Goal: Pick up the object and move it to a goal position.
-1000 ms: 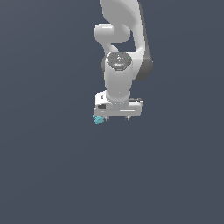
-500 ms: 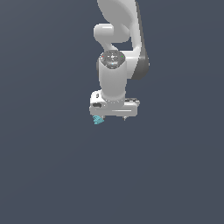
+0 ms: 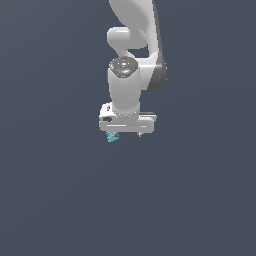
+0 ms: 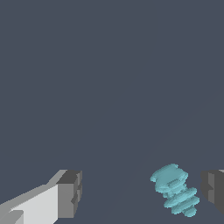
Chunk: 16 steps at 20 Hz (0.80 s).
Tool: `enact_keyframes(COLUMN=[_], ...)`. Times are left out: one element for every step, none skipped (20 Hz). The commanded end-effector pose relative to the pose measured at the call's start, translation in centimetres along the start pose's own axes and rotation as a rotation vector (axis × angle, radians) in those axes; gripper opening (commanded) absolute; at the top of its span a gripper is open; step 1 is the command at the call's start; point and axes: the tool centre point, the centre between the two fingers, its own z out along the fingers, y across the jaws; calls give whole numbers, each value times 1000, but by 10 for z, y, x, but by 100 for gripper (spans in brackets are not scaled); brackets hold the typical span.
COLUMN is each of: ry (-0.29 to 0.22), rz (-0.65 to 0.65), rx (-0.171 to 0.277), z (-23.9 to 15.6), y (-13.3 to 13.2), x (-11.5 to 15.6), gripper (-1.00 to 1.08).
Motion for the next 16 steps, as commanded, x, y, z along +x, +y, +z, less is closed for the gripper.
enact_keyframes(ry=[0, 0, 0, 1, 1, 1, 1, 1, 2, 2, 2, 2, 2, 3, 3, 3], rz=[-11, -18, -27, -36, -46, -56, -68, -81, -96, -111, -127, -144, -163, -182, -203, -224], rx=[-1, -1, -2, -3, -3, -4, -5, -6, -7, -8, -9, -10, -11, -12, -14, -15], z=[2, 3, 5, 6, 8, 10, 12, 14, 16, 19, 21, 24, 27, 30, 33, 37], y=[3, 4, 6, 8, 10, 12, 15, 17, 20, 23, 26, 30, 33, 37, 41, 45], x=[-2, -3, -4, -5, -6, -8, -10, -12, -14, -16, -19, -21, -24, -28, -31, -35], gripper=[100, 100, 100, 100, 100, 100, 100, 100, 100, 100, 100, 100, 100, 100, 100, 100])
